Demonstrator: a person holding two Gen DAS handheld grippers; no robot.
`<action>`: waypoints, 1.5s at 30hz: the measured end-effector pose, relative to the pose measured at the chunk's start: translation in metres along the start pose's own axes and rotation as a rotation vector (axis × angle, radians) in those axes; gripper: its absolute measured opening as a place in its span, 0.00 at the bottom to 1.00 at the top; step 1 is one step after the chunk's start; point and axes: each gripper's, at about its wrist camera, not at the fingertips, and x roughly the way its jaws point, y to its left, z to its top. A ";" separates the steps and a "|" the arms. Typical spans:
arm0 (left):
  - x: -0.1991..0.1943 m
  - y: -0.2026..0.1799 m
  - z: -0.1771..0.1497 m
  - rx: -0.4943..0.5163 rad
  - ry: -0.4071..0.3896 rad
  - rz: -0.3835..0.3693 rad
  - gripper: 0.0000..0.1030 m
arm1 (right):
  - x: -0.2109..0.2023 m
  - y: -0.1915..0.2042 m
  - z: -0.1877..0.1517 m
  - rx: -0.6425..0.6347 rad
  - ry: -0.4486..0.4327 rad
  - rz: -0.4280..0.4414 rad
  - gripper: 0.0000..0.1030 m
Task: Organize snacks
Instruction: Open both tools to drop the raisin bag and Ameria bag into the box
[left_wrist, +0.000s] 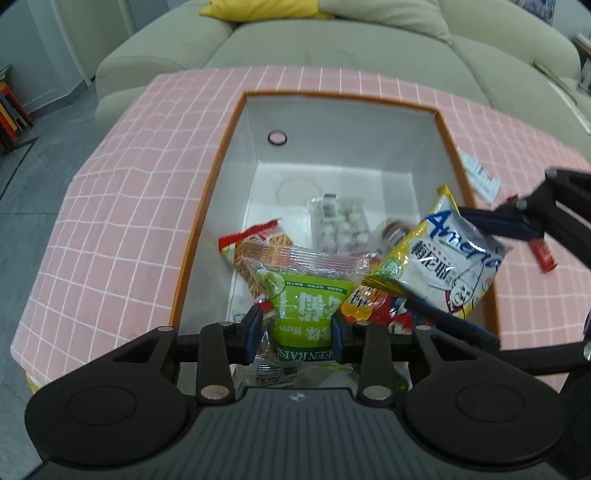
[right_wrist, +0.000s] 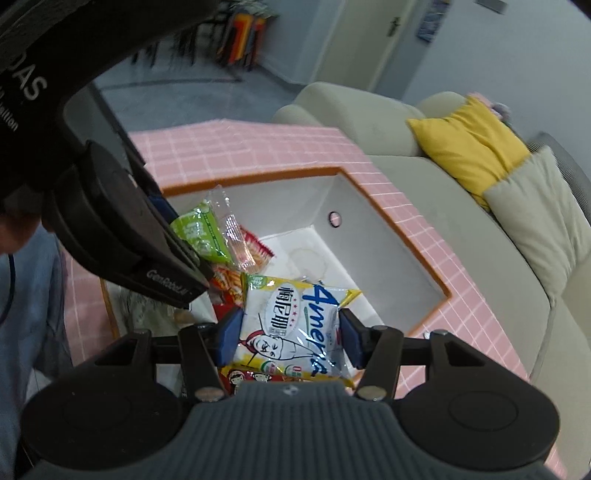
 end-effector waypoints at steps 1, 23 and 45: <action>0.002 0.000 0.000 0.006 0.008 0.000 0.39 | 0.005 0.000 0.001 -0.015 0.012 0.008 0.52; 0.047 -0.015 0.016 0.122 0.120 -0.035 0.40 | 0.070 -0.011 -0.005 -0.062 0.219 0.154 0.53; 0.039 -0.016 0.015 0.136 0.073 -0.040 0.69 | 0.052 -0.015 -0.002 -0.060 0.228 0.127 0.72</action>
